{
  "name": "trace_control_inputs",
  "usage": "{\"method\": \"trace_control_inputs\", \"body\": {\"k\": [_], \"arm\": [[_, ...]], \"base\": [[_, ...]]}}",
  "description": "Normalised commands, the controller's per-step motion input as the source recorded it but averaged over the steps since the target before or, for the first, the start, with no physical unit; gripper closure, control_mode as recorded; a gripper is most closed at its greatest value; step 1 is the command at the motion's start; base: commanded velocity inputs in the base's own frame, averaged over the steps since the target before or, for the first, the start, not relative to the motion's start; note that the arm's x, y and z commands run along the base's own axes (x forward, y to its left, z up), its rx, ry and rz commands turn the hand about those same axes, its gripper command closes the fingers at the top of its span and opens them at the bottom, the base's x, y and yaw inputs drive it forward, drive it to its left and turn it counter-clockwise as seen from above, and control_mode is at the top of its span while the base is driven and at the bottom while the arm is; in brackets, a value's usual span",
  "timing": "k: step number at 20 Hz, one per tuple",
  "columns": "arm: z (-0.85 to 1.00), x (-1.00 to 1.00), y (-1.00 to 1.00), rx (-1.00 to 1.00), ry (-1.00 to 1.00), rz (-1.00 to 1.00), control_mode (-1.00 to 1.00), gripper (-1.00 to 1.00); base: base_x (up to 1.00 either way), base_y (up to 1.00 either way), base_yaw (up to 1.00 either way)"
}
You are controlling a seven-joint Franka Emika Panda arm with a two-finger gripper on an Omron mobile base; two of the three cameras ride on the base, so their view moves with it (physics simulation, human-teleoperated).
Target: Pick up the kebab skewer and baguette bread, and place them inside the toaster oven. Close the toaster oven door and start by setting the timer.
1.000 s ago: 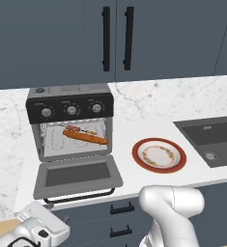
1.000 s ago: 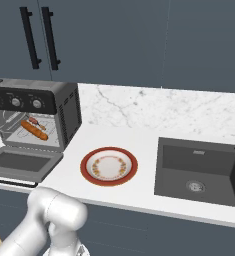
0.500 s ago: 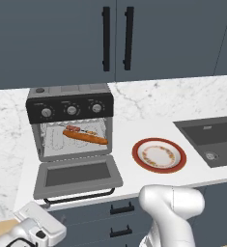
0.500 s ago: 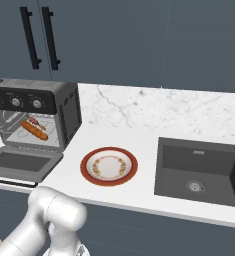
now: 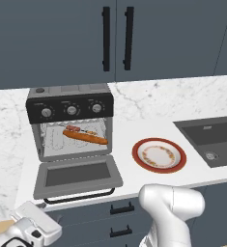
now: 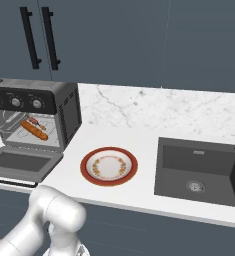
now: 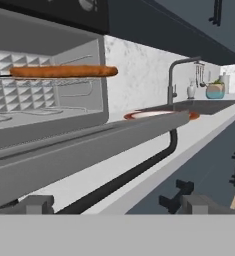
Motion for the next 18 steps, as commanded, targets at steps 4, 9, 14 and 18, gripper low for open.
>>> {"method": "trace_control_inputs", "body": {"k": [4,9,14,18], "arm": [[-0.06,0.12,0.10,0.00,0.00,0.00,-1.00,-1.00],[-0.04,0.20,0.04,0.00,0.00,0.00,-1.00,-1.00],[-0.15,0.22,0.03,0.00,0.00,0.00,-1.00,-1.00],[-0.24,0.15,0.06,0.00,0.00,0.00,-1.00,-1.00]], "base": [[0.00,0.00,0.00],[0.00,0.00,0.00],[0.00,0.00,0.00],[0.00,0.00,0.00]]}}
